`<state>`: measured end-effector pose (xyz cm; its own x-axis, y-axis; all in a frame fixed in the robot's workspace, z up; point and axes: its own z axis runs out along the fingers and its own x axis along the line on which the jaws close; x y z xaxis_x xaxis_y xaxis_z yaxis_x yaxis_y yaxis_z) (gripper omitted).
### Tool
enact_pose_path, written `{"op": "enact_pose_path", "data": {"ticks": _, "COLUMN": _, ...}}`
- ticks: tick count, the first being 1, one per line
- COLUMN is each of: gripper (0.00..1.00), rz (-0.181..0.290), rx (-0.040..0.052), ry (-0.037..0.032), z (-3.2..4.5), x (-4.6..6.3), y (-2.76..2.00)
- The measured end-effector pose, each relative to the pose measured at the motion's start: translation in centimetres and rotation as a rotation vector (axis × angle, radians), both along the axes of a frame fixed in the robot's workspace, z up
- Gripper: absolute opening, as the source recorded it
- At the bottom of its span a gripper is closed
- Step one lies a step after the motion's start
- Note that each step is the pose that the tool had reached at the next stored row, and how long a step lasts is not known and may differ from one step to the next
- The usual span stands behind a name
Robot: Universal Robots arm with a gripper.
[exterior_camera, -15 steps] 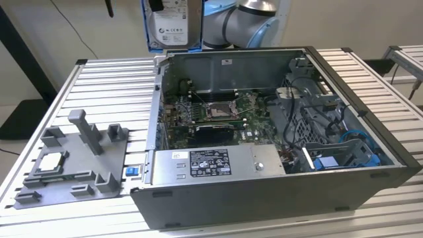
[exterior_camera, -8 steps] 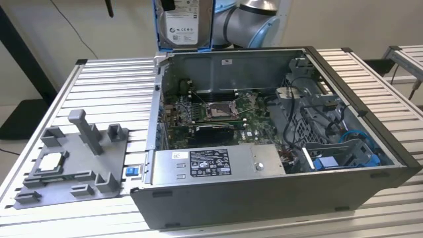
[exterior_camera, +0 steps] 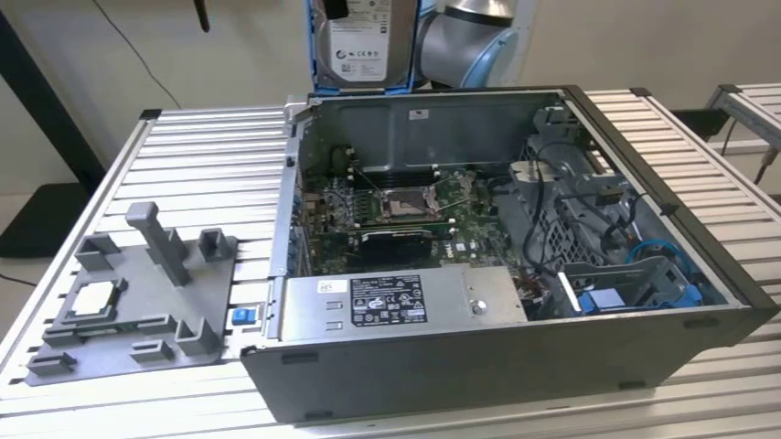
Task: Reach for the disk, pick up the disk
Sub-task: 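Pick up the disk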
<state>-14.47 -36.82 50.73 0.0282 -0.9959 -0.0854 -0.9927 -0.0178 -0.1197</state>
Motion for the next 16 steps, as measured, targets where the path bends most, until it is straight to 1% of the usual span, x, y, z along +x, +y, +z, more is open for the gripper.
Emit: {"op": "enact_pose_path", "data": {"ticks": 16, "gripper": 0.00, "rz": 0.000, "rx": 0.0000, "ry": 0.0011, "z": 0.00, "x": 4.9, "y": 0.00}}
